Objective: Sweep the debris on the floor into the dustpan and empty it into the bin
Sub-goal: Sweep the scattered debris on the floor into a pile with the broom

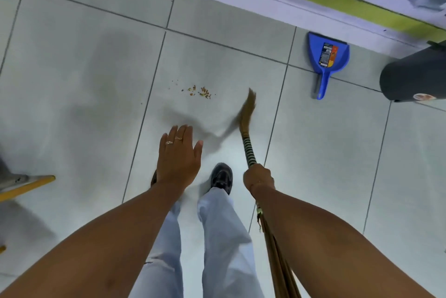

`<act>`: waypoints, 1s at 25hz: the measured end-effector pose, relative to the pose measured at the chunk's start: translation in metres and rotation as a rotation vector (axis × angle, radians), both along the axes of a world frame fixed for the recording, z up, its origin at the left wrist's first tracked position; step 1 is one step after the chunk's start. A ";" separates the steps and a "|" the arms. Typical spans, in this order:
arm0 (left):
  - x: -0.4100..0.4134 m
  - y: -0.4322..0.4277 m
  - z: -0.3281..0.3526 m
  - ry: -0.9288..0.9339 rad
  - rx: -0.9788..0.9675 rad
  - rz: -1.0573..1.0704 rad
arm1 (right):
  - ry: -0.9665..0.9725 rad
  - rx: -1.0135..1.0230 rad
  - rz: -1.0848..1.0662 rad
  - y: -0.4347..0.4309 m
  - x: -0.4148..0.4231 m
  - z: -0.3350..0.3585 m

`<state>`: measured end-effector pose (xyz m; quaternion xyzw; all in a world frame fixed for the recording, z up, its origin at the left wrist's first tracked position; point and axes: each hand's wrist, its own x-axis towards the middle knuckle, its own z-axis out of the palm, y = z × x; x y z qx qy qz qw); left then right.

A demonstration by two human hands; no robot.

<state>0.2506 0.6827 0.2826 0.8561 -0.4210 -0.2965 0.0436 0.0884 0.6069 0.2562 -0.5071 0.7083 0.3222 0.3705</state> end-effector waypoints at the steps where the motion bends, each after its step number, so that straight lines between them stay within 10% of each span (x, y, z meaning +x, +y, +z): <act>1: 0.004 0.005 -0.005 -0.003 -0.003 -0.005 | -0.020 0.021 -0.011 0.010 0.014 -0.008; 25: 0.116 0.101 -0.052 -0.066 0.064 -0.041 | -0.105 -0.041 0.218 0.080 0.170 -0.079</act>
